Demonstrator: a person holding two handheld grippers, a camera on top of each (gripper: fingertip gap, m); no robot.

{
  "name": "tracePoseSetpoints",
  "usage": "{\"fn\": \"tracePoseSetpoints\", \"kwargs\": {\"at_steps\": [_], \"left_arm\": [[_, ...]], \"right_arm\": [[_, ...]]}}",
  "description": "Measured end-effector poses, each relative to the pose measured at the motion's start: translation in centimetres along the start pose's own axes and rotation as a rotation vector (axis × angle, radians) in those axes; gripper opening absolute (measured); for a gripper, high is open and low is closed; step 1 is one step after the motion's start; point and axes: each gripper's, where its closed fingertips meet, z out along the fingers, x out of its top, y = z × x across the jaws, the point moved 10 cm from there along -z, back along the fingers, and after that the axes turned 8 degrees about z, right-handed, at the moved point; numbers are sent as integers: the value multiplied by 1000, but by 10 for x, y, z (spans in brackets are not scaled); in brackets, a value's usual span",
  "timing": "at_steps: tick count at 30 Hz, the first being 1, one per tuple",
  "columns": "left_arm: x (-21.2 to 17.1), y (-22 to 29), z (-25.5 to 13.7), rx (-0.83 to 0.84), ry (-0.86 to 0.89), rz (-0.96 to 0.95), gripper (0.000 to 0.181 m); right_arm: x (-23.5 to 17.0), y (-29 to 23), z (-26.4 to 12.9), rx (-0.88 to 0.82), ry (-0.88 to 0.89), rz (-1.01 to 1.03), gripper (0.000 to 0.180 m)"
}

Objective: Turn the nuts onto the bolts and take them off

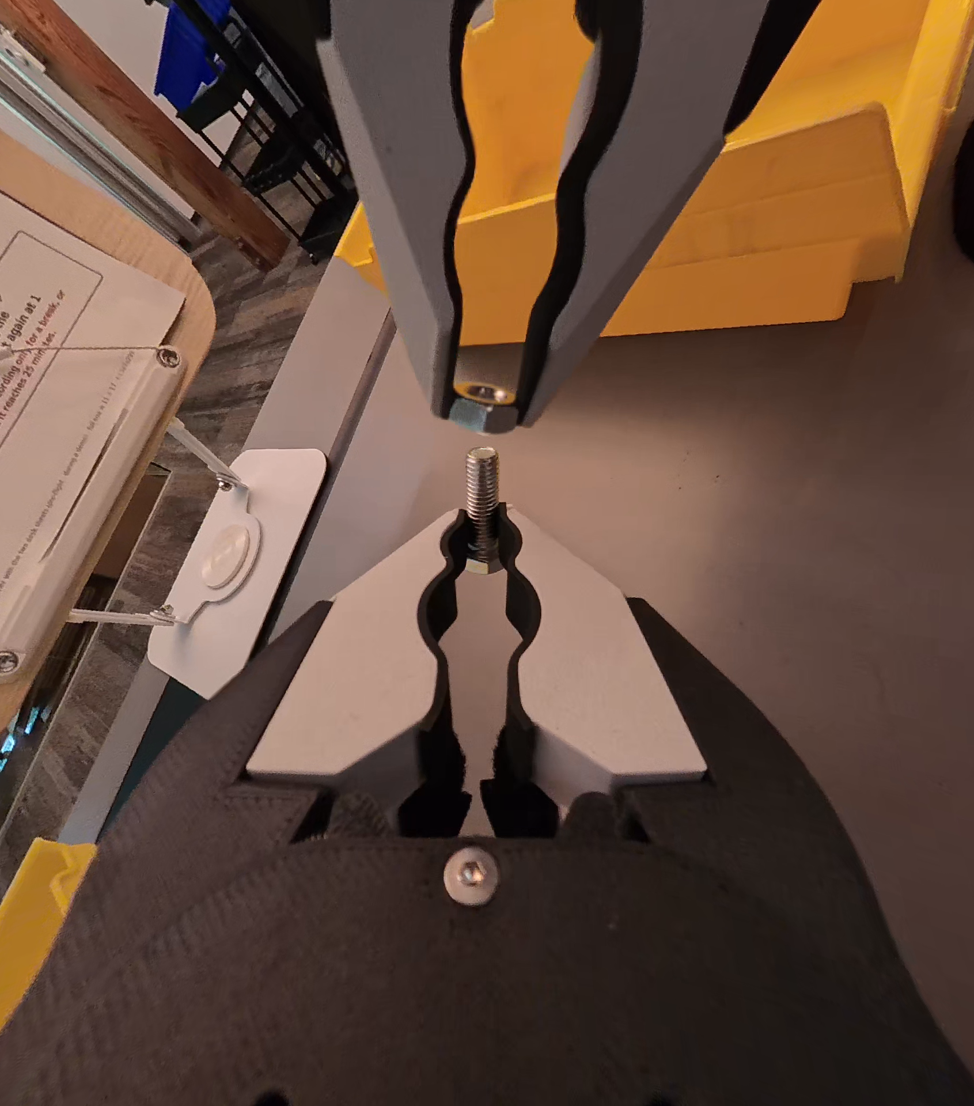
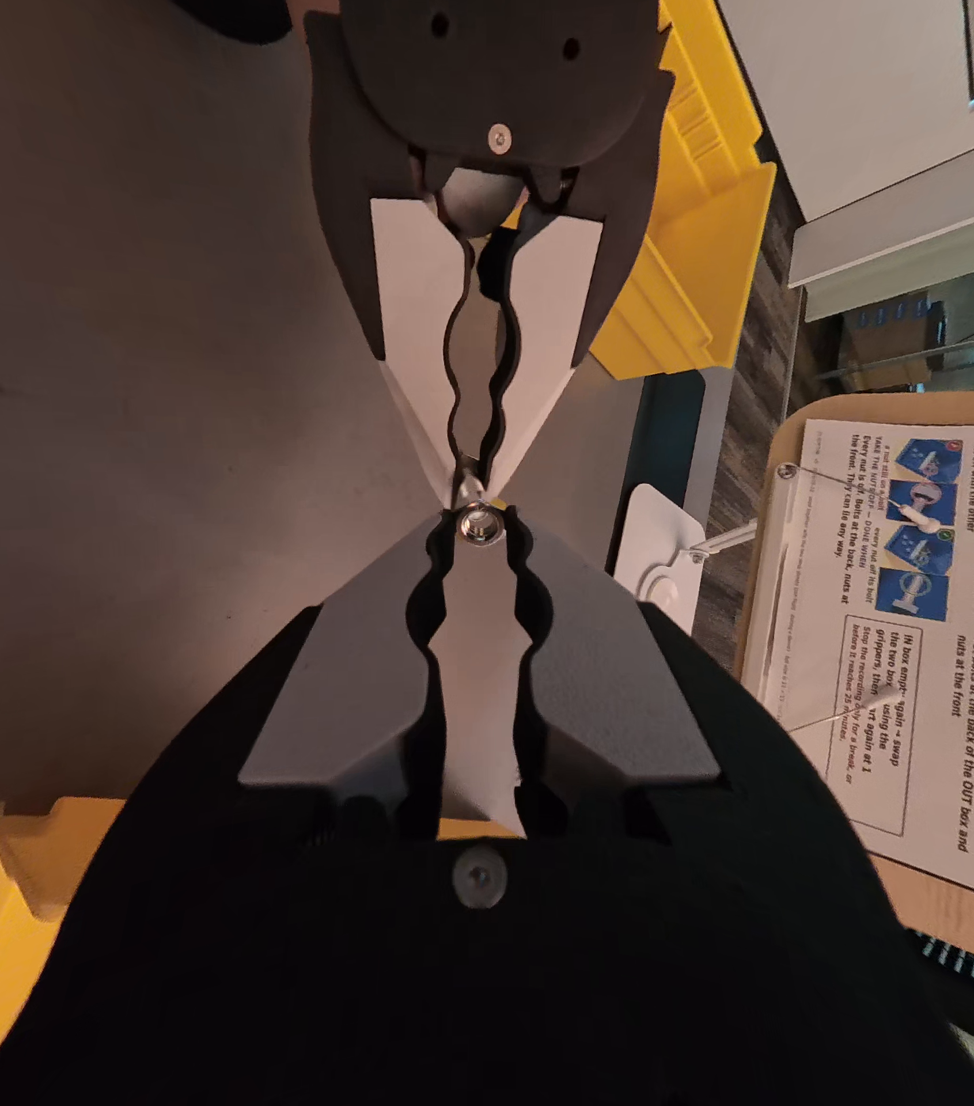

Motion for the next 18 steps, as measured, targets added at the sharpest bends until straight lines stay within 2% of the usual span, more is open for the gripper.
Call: {"fn": "tracePoseSetpoints", "kwargs": {"at_steps": [18], "left_arm": [[7, 7, -7, -40, 27, 117, 7]], "right_arm": [[4, -10, 1, 50, -13, -61, 16]]}}
